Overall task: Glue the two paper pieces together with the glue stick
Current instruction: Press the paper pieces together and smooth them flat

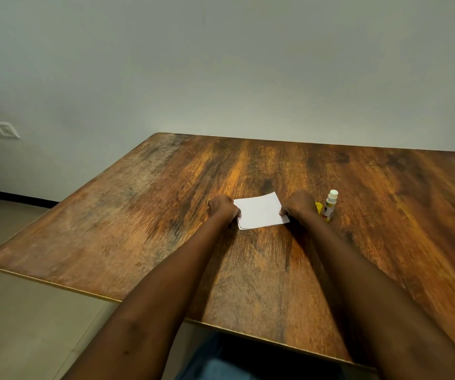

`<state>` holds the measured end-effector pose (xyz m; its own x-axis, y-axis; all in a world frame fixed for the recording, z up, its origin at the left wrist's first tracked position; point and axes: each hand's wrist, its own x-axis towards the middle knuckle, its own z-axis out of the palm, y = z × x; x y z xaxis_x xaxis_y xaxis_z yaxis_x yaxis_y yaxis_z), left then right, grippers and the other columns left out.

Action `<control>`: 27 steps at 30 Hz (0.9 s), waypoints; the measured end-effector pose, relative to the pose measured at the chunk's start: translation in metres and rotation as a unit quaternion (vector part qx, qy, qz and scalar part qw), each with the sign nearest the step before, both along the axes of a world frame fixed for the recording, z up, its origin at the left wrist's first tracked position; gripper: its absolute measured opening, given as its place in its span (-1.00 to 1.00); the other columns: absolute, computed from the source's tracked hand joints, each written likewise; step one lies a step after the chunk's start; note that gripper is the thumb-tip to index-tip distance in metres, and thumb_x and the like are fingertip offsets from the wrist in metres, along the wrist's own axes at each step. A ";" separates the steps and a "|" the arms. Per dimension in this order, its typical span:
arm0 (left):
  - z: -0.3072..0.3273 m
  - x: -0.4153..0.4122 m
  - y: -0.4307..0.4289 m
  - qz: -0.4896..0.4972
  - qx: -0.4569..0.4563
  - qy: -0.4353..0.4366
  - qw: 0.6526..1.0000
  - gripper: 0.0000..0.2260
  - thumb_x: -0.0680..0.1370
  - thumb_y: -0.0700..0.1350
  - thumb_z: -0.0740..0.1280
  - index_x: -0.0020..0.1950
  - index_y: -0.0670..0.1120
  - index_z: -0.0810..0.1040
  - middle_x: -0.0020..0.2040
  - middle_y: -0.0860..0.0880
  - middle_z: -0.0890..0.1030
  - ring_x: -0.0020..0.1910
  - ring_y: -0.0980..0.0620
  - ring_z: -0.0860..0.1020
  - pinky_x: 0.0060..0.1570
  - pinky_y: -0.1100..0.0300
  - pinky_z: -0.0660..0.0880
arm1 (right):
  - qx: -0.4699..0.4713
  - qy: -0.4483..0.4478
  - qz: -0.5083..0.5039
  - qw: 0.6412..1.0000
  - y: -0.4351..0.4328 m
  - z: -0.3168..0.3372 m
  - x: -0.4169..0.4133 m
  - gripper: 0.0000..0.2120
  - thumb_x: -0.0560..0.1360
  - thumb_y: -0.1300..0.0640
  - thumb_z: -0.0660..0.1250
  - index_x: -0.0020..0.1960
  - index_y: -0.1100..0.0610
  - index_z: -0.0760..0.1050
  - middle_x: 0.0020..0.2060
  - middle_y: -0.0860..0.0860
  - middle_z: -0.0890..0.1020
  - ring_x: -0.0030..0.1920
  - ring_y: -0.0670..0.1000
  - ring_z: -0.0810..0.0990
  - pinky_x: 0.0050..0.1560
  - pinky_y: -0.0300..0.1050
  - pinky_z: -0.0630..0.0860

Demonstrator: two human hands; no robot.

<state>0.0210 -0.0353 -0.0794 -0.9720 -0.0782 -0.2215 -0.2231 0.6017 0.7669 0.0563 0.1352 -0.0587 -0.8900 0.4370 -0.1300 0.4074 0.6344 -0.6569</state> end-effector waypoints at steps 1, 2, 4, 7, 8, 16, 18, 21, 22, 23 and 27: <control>0.000 -0.001 0.000 -0.010 -0.003 0.003 1.000 -0.66 0.46 -0.31 0.41 0.23 -0.18 0.56 0.33 -0.18 0.44 0.20 -0.12 0.51 -0.06 0.19 0.52 | -0.003 0.002 0.000 1.000 0.001 0.000 0.000 -0.73 0.35 0.28 0.48 -0.01 0.39 0.57 0.04 0.25 0.63 0.04 0.20 0.61 -0.18 -0.12 0.48; 0.000 -0.002 0.000 -0.019 -0.005 0.003 1.000 -0.65 0.46 -0.33 0.39 0.24 -0.16 0.57 0.35 -0.18 0.43 0.21 -0.12 0.49 -0.03 0.19 0.52 | -0.008 0.005 0.001 1.000 0.001 -0.001 0.000 -0.75 0.35 0.28 0.48 -0.03 0.39 0.58 0.02 0.26 0.64 0.02 0.20 0.62 -0.24 -0.15 0.46; 0.001 -0.003 0.001 -0.037 -0.014 0.000 0.999 -0.65 0.47 -0.35 0.38 0.24 -0.17 0.58 0.35 -0.17 0.45 0.23 -0.12 0.49 0.04 0.14 0.54 | -0.009 0.010 0.006 1.000 0.003 -0.002 0.001 -0.77 0.37 0.28 0.47 -0.04 0.39 0.58 0.00 0.26 0.64 -0.01 0.19 0.62 -0.31 -0.17 0.42; 0.004 0.000 -0.001 -0.058 -0.025 -0.011 0.998 -0.67 0.49 -0.34 0.36 0.26 -0.21 0.56 0.29 -0.16 0.52 0.20 -0.10 0.52 0.02 0.16 0.53 | 0.012 0.018 0.018 1.000 0.003 -0.006 0.000 -0.73 0.40 0.28 0.44 0.07 0.35 0.59 0.05 0.23 0.64 0.03 0.17 0.62 -0.15 -0.10 0.50; 0.005 0.001 -0.001 -0.063 -0.026 -0.013 0.998 -0.67 0.50 -0.33 0.35 0.27 -0.22 0.55 0.27 -0.16 0.54 0.18 -0.10 0.54 -0.06 0.18 0.51 | 0.019 0.017 0.025 0.999 0.003 -0.007 -0.001 -0.72 0.41 0.28 0.43 0.11 0.34 0.58 0.07 0.21 0.64 0.04 0.17 0.61 -0.10 -0.09 0.52; 0.010 0.005 0.001 -0.095 -0.058 -0.003 0.994 -0.67 0.54 -0.33 0.28 0.32 -0.23 0.50 0.29 -0.15 0.53 0.15 -0.09 0.54 -0.34 0.30 0.36 | 0.083 -0.022 0.034 0.996 -0.006 -0.007 -0.012 -0.73 0.49 0.27 0.31 0.17 0.28 0.54 0.16 0.20 0.59 0.15 0.19 0.56 0.00 -0.07 0.47; 0.011 0.003 0.002 -0.098 -0.077 0.015 0.992 -0.67 0.56 -0.34 0.24 0.32 -0.24 0.49 0.31 -0.16 0.52 0.15 -0.11 0.54 -0.36 0.27 0.36 | 0.104 -0.014 0.034 0.994 -0.008 -0.008 -0.014 -0.74 0.53 0.23 0.23 0.19 0.26 0.52 0.19 0.20 0.56 0.18 0.21 0.54 0.07 -0.02 0.48; 0.013 0.000 0.005 -0.113 -0.114 0.058 0.985 -0.69 0.60 -0.29 0.18 0.34 -0.25 0.47 0.30 -0.19 0.52 0.17 -0.11 0.55 -0.15 0.16 0.46 | 0.152 -0.008 0.082 0.985 -0.017 -0.011 -0.018 -0.66 0.58 0.17 0.15 0.32 0.12 0.46 0.33 0.17 0.45 0.29 0.20 0.44 0.23 0.04 0.41; 0.014 -0.001 0.007 -0.128 -0.127 0.067 0.981 -0.69 0.61 -0.25 0.19 0.35 -0.24 0.46 0.31 -0.20 0.51 0.20 -0.11 0.53 -0.04 0.13 0.47 | 0.174 -0.017 0.103 0.979 -0.021 -0.011 -0.018 -0.64 0.59 0.15 0.13 0.36 0.05 0.43 0.37 0.16 0.39 0.32 0.21 0.40 0.29 0.08 0.38; 0.014 -0.002 0.008 -0.147 -0.141 0.070 0.977 -0.67 0.60 -0.21 0.20 0.36 -0.21 0.44 0.34 -0.20 0.48 0.26 -0.11 0.49 0.05 0.11 0.47 | 0.194 -0.029 0.122 0.973 -0.025 -0.012 -0.018 -0.62 0.59 0.13 0.10 0.38 -0.02 0.40 0.40 0.15 0.33 0.35 0.22 0.35 0.33 0.13 0.36; 0.005 -0.005 0.013 -0.196 -0.215 0.036 0.956 -0.59 0.57 -0.07 0.27 0.42 -0.09 0.39 0.41 -0.19 0.39 0.38 -0.19 0.35 0.30 -0.09 0.38 | 0.257 -0.080 0.175 0.947 -0.035 -0.013 -0.013 -0.58 0.60 0.04 0.08 0.44 -0.18 0.25 0.45 0.15 0.20 0.41 0.27 0.23 0.36 0.22 0.29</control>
<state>0.0161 -0.0228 -0.0746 -0.9567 0.2273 -0.1817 0.1292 0.8912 0.4348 0.0429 0.1002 -0.0718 -0.9787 0.1621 -0.1257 0.1824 0.9682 -0.1715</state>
